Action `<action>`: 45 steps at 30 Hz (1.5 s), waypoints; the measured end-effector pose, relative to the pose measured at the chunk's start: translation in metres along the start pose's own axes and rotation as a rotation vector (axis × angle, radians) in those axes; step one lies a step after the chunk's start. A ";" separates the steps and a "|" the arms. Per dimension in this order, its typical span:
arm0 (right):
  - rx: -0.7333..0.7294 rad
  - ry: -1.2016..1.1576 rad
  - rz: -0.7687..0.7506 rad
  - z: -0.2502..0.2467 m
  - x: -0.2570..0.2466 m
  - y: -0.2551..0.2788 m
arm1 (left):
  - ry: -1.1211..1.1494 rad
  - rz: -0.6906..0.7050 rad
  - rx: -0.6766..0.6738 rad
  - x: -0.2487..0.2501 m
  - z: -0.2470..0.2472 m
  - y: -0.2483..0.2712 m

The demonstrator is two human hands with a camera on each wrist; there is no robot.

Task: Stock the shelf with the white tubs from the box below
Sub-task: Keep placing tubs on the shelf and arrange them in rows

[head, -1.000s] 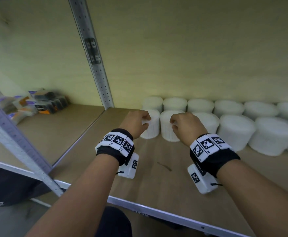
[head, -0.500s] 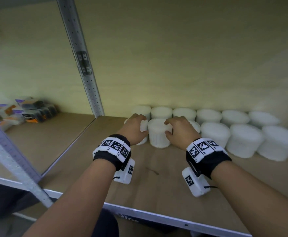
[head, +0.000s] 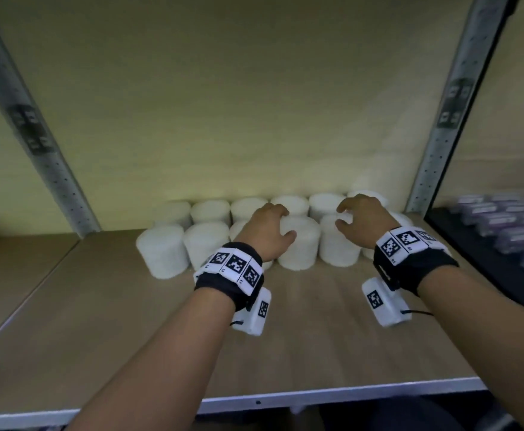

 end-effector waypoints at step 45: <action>-0.156 0.112 0.167 -0.040 0.098 -0.012 | 0.049 0.021 -0.171 0.087 0.079 -0.076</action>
Point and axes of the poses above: each hand's wrist, its own y-axis away from the middle knuckle, its own z-axis out of the palm, x = y × z, the point moved 3 cm from there along -y, towards the middle knuckle, and after that the axes turned 13 degrees about -y, right-handed, at the moved point
